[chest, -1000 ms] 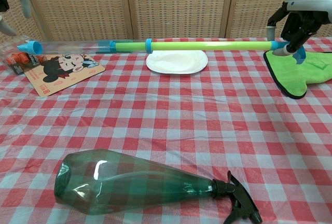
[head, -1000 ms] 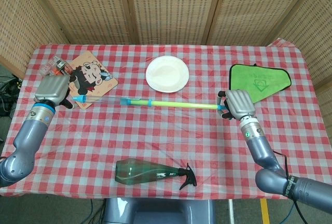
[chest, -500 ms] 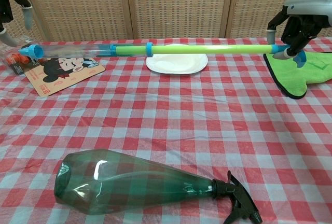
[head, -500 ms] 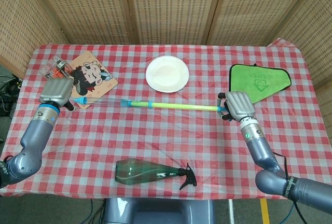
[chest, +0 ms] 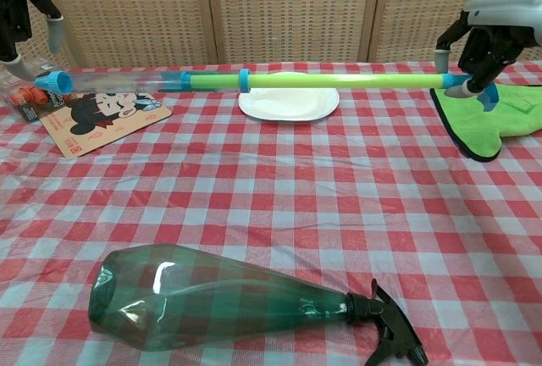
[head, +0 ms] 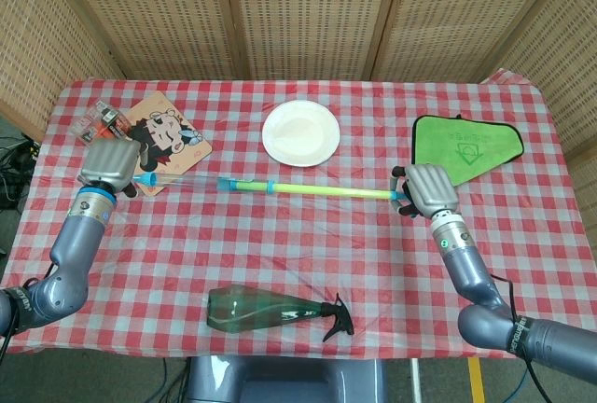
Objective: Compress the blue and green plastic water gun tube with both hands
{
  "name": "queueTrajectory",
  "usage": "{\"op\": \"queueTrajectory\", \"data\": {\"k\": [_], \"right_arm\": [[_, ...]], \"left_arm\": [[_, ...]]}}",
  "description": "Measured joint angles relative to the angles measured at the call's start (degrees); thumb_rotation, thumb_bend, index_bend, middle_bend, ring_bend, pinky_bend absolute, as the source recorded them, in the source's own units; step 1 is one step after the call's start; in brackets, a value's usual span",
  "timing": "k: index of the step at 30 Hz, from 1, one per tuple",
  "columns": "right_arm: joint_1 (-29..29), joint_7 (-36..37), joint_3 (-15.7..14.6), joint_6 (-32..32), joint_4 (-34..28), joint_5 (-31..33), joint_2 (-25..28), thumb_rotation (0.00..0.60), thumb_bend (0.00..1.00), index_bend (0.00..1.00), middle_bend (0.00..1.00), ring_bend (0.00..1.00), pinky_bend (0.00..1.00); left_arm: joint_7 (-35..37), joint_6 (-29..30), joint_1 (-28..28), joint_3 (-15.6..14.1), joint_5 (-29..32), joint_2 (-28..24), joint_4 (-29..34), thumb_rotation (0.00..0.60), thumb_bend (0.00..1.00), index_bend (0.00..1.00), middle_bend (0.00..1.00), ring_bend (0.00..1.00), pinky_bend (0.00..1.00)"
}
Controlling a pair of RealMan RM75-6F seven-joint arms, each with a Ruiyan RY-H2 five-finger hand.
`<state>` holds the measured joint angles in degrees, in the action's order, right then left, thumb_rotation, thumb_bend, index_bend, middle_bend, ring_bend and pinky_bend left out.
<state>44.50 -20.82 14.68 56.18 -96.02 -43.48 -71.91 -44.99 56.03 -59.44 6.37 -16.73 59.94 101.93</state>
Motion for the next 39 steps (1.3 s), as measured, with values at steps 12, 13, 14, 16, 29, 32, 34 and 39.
{"op": "queueTrajectory", "data": {"k": [12, 13, 14, 16, 29, 32, 34, 39], "right_arm": [[0.1, 0.75, -0.06, -0.08, -0.53, 0.01, 0.55, 0.6, 0.5, 0.79, 1.0, 0.92, 0.45], [0.12, 0.73, -0.11, -0.1, -0.56, 0.03, 0.55, 0.6, 0.5, 0.79, 1.0, 0.92, 0.45], [0.14, 0.71, -0.14, -0.1, -0.58, 0.04, 0.53, 0.6, 0.5, 0.79, 1.0, 0.92, 0.45], [0.17, 0.74, -0.24, -0.09, -0.63, 0.1, 0.49, 0.6, 0.5, 0.79, 1.0, 0.92, 0.45], [0.49, 0.59, -0.19, 0.42, -1.35, 0.32, 0.6, 0.6, 0.5, 0.79, 1.0, 0.92, 0.45], [0.67, 0.32, -0.14, 0.68, -1.7, 0.34, 0.57, 0.6, 0.5, 0.79, 1.0, 0.92, 0.45], [0.74, 0.19, -0.17, 0.84, -1.87, 0.38, 0.53, 0.6, 0.5, 0.79, 1.0, 0.92, 0.45], [0.78, 0.23, -0.23, 1.02, -2.16, 0.39, 0.48, 0.6, 0.5, 0.79, 1.0, 0.92, 0.45]], "left_arm": [[-1.59, 1.77, -0.99, -1.11, -0.16, 2.43, -1.32, 0.6, 0.18, 0.43, 0.88, 0.8, 0.69], [-1.66, 1.86, -1.04, -1.15, -0.16, 2.61, -1.43, 0.6, 0.18, 0.43, 0.88, 0.8, 0.69], [-1.73, 1.96, -1.09, -1.17, -0.16, 2.75, -1.51, 0.6, 0.18, 0.43, 0.88, 0.8, 0.69], [-1.88, 2.29, -1.19, -1.22, -0.25, 3.22, -1.77, 0.6, 0.18, 0.43, 0.88, 0.8, 0.69], [-2.48, 2.76, -1.48, -1.44, 0.06, 4.84, -2.87, 0.6, 0.18, 0.46, 0.88, 0.8, 0.69], [-2.5, 3.17, -1.46, -1.44, -0.27, 5.09, -2.86, 0.6, 0.24, 0.5, 0.88, 0.8, 0.69], [-2.43, 3.69, -1.38, -1.36, -0.64, 5.32, -2.8, 0.6, 0.33, 0.54, 0.88, 0.8, 0.69], [-2.44, 4.28, -1.25, -1.18, -0.88, 5.71, -2.58, 0.6, 0.35, 0.58, 0.88, 0.8, 0.69]]}}
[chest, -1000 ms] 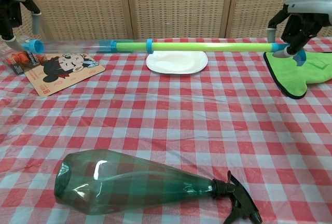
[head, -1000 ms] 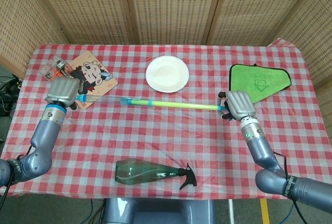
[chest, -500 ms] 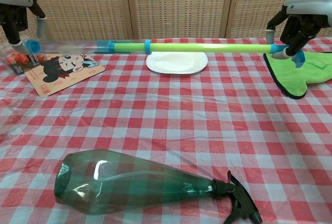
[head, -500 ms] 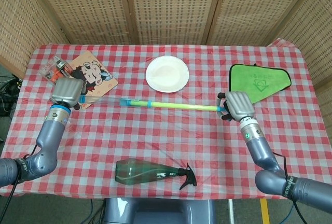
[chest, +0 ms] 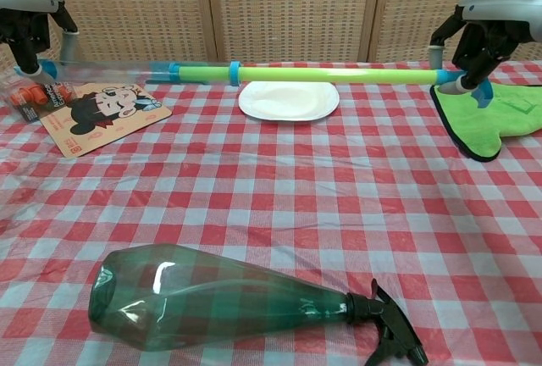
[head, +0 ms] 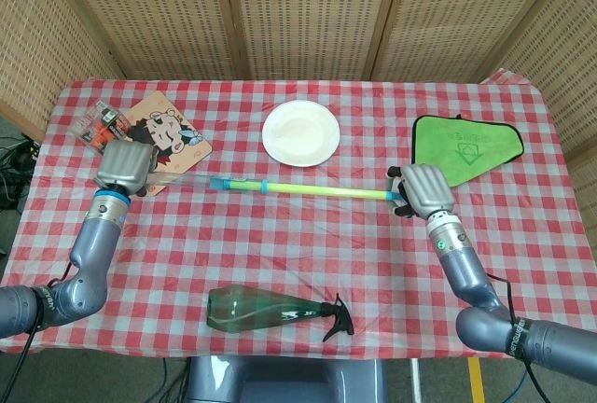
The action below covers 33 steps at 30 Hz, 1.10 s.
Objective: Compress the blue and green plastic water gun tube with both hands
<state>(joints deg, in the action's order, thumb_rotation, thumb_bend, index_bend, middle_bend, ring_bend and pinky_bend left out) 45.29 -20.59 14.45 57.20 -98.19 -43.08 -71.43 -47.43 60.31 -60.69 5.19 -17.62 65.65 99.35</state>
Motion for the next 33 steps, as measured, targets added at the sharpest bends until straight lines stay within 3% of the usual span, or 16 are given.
{"op": "queueTrajectory", "data": {"k": [33], "right_arm": [[1.41, -1.36, -0.36, 0.51, -3.17, -1.24, -0.83, 0.6, 0.5, 0.8, 1.0, 0.92, 0.45]], "left_arm": [[0.2, 1.53, -2.15, 3.47, 2.79, 2.27, 4.66, 0.6, 0.35, 0.59, 0.88, 0.8, 0.69]]}}
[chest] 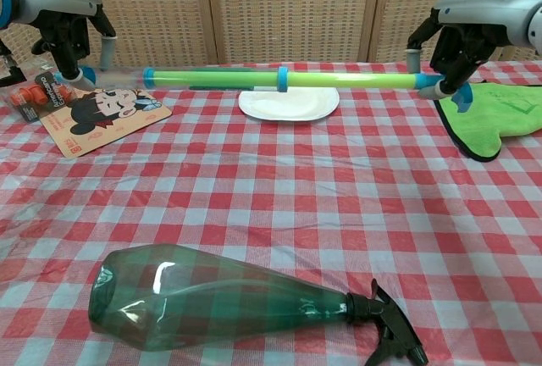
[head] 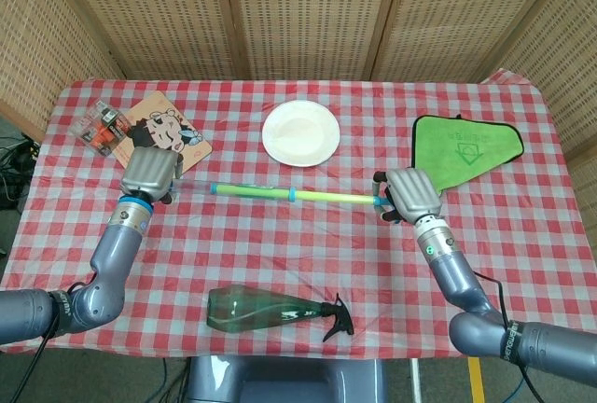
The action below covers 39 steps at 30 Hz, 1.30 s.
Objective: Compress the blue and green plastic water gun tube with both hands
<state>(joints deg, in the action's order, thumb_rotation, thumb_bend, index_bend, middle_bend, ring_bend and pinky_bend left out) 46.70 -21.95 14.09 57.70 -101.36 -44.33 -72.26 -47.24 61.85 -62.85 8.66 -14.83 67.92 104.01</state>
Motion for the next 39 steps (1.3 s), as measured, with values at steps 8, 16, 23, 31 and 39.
{"op": "queueTrajectory", "data": {"k": [8, 16, 23, 31, 39], "right_arm": [[0.68, -0.77, -0.01, 0.24, -0.6, 0.22, -0.55, 0.6, 0.5, 0.8, 1.0, 0.92, 0.45], [1.33, -1.17, -0.01, 0.11, -0.71, 0.38, -1.16, 0.6, 0.5, 0.8, 1.0, 0.92, 0.45], [2.01, -1.57, -0.07, -0.09, -0.66, 0.71, -1.77, 0.6, 0.5, 0.8, 1.0, 0.92, 0.45], [2.61, -1.87, -0.08, -0.12, -0.68, 0.7, -2.12, 0.6, 0.5, 0.8, 1.0, 0.92, 0.45], [3.03, -2.08, -0.19, -0.04, -0.62, 0.96, -2.54, 0.6, 0.5, 0.8, 1.0, 0.92, 0.45]], "left_arm": [[-0.69, 0.86, -1.3, 0.86, 2.46, 1.82, -0.29, 0.6, 0.35, 0.59, 0.88, 0.8, 0.69], [-1.0, 1.86, -2.04, 1.55, 3.55, 3.21, -0.44, 0.6, 0.35, 0.59, 0.88, 0.8, 0.69], [-1.53, 2.92, -2.74, 2.19, 4.17, 4.33, -0.24, 0.6, 0.35, 0.59, 0.88, 0.8, 0.69], [-1.88, 3.23, -3.3, 2.87, 4.65, 5.01, -0.14, 0.6, 0.35, 0.59, 0.88, 0.8, 0.69], [-1.97, 3.43, -3.42, 3.08, 4.68, 5.35, -0.12, 0.6, 0.35, 0.59, 0.88, 0.8, 0.69]]}}
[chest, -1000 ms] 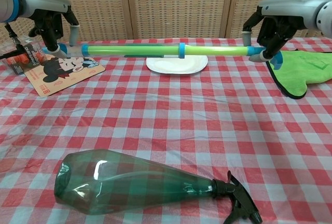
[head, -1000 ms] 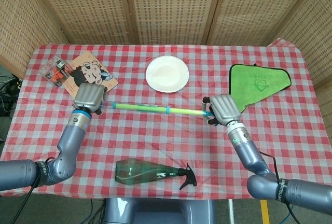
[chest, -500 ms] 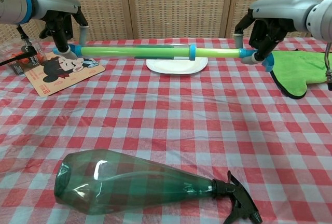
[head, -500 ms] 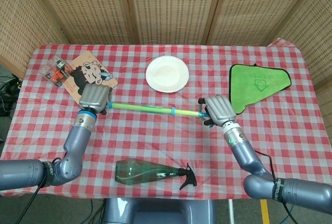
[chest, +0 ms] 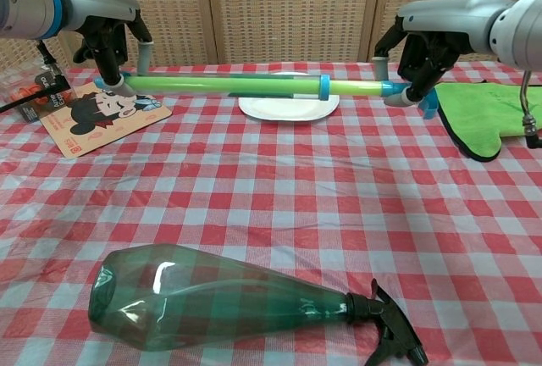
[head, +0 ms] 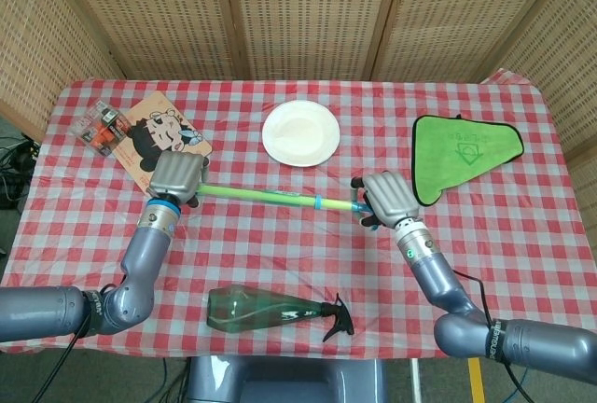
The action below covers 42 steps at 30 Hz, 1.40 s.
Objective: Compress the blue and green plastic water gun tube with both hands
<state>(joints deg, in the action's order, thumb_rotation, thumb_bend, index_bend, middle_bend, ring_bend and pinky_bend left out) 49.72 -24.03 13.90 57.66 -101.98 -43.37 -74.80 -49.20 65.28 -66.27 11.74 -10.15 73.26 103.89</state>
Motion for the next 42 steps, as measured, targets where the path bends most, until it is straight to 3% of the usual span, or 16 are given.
{"op": "queueTrajectory", "data": {"k": [16, 19, 20, 22, 24, 25, 27, 34, 42], "right_arm": [[0.48, -0.59, -0.18, 0.62, -0.03, 0.36, -0.26, 0.6, 0.5, 0.8, 1.0, 0.92, 0.45], [0.44, -0.65, -0.36, 0.56, -0.05, 0.21, -0.06, 0.6, 0.49, 0.76, 0.97, 0.88, 0.45], [0.43, -0.72, -0.5, 0.43, -0.06, 0.13, 0.08, 0.6, 0.46, 0.7, 0.91, 0.81, 0.42], [0.43, -1.25, -1.05, 0.06, -0.06, 0.09, 0.48, 0.6, 0.38, 0.51, 0.67, 0.59, 0.29], [0.52, -2.08, -1.64, -0.46, -0.14, 0.52, 0.92, 0.6, 0.29, 0.25, 0.3, 0.23, 0.08], [0.6, -2.47, -1.85, -0.71, -0.21, 0.93, 1.12, 0.6, 0.27, 0.18, 0.19, 0.13, 0.04], [0.92, -3.52, -2.35, -1.45, -0.51, 2.41, 1.63, 0.6, 0.21, 0.03, 0.02, 0.0, 0.0], [3.84, -8.0, -4.57, -5.1, -1.47, 10.49, 3.46, 0.6, 0.14, 0.0, 0.0, 0.0, 0.0], [4.7, -8.47, -5.67, -4.02, -2.37, 11.84, 4.36, 0.6, 0.14, 0.0, 0.0, 0.0, 0.0]], "left_arm": [[0.11, 0.31, -0.35, 0.47, -0.34, 1.57, -0.15, 0.6, 0.35, 0.59, 0.88, 0.8, 0.69], [0.03, 0.18, -0.34, 0.33, -0.38, 1.76, -0.27, 0.6, 0.34, 0.55, 0.81, 0.75, 0.66], [-0.14, 0.13, -0.35, 0.21, -0.36, 1.71, -0.24, 0.6, 0.33, 0.49, 0.71, 0.67, 0.6], [-0.98, -0.03, -0.46, -0.22, -0.02, 1.45, 0.0, 0.6, 0.31, 0.32, 0.4, 0.41, 0.43], [-2.08, -0.39, -0.67, -0.65, 0.88, 1.0, 0.39, 0.6, 0.25, 0.12, 0.09, 0.13, 0.21], [-2.52, -0.58, -0.78, -0.81, 1.37, 0.76, 0.56, 0.6, 0.22, 0.05, 0.01, 0.05, 0.11], [-3.33, -1.05, -1.05, -1.08, 2.53, 0.16, 0.9, 0.6, 0.16, 0.0, 0.0, 0.0, 0.01], [-1.8, -3.41, -0.71, -1.05, 2.95, -1.68, 1.83, 0.6, 0.1, 0.0, 0.0, 0.0, 0.0], [1.18, -3.88, 0.49, -1.32, -0.16, -2.91, 3.07, 0.6, 0.1, 0.0, 0.0, 0.0, 0.0]]}}
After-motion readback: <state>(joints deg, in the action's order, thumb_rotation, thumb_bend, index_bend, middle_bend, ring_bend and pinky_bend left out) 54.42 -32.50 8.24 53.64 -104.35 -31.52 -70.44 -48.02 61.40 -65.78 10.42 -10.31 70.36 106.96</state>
